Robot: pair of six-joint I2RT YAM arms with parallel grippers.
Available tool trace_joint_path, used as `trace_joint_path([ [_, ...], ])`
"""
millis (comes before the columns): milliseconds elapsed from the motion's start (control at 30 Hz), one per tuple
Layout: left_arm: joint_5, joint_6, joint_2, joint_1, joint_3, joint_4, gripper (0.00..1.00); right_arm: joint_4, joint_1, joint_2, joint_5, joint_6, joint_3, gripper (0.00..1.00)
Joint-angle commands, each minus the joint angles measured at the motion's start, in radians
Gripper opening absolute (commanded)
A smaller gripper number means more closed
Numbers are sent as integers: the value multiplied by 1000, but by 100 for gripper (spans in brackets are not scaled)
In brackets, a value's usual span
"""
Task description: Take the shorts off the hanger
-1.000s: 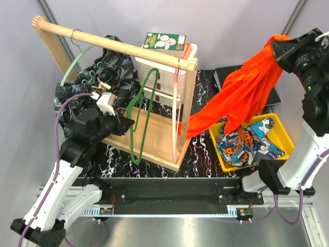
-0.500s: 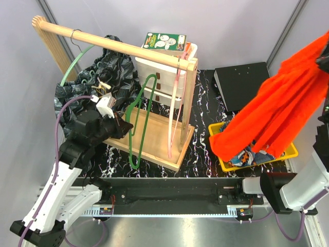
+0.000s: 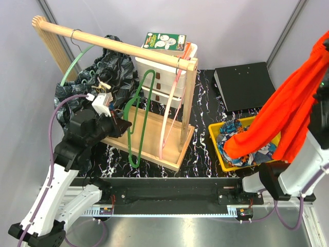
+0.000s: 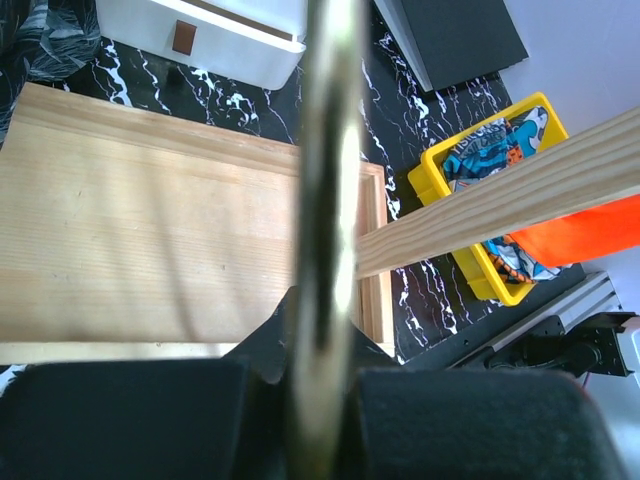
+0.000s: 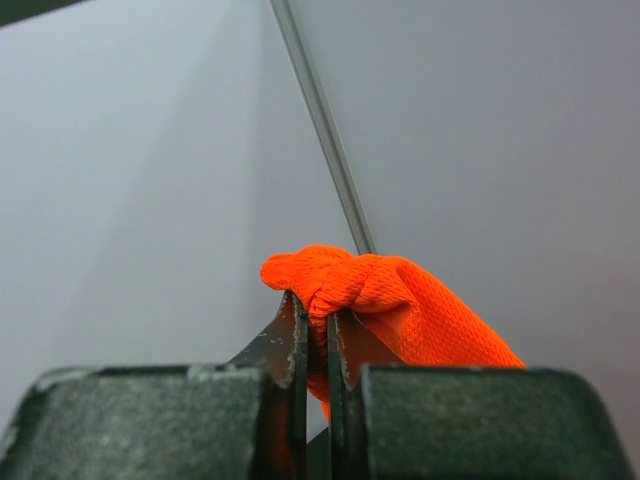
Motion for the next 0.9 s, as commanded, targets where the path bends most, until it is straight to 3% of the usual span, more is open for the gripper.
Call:
trace_joint_path([
  [0,-13,7,-37,-2,60,6,0,81,-3,-32,10,7,-95,0],
  [333,-26,24,-17,-2,64,0,0,104,-3,-284,-2,101,-619,0],
  [533,-26,41,-25,-2,65,-2,0,94,-3,-422,1,130,-854,0],
  [867,-52,84,-23,-2,99,-28,0,35,-3,-523,50,84,-1000,0],
])
